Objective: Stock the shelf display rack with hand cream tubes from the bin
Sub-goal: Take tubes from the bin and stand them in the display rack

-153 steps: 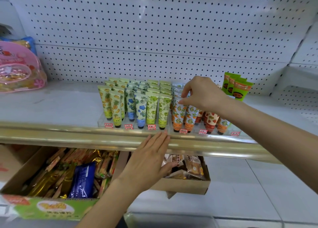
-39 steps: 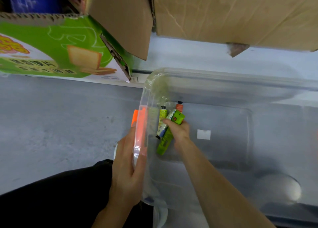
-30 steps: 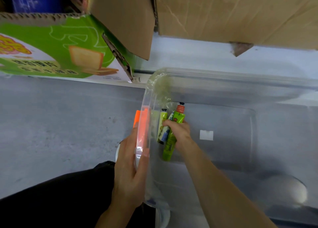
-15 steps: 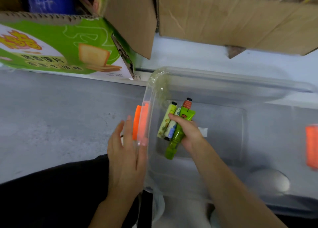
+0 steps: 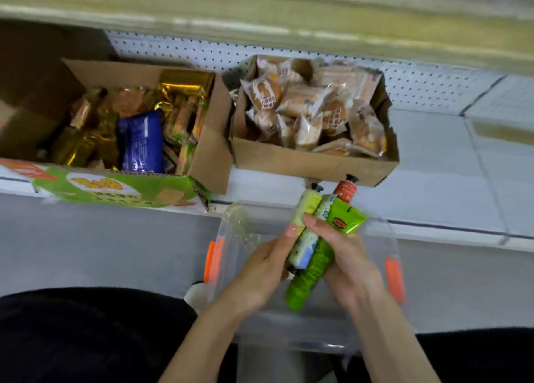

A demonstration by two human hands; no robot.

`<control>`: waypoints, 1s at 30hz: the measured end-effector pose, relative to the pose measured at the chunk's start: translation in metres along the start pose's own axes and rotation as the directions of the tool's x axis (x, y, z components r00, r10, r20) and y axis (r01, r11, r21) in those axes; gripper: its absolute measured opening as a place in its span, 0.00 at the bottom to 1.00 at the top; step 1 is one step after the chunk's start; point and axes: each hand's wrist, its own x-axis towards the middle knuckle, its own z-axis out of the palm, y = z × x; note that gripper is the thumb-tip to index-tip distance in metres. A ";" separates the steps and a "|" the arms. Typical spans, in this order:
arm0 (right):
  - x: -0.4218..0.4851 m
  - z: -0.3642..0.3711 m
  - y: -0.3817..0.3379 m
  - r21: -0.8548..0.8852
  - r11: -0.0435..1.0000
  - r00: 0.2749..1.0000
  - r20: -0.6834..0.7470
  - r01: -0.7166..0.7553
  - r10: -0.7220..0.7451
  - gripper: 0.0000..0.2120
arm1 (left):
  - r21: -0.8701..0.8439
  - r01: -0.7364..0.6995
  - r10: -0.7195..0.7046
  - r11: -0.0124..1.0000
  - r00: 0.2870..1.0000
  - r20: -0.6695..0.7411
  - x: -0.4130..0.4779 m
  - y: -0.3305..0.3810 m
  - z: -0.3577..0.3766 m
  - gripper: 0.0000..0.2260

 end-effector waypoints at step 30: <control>-0.093 0.037 -0.179 -0.105 0.898 0.892 0.208 0.428 -0.401 0.15 | -0.097 -0.385 0.397 0.918 0.889 0.228 -0.064 0.186 0.047 0.15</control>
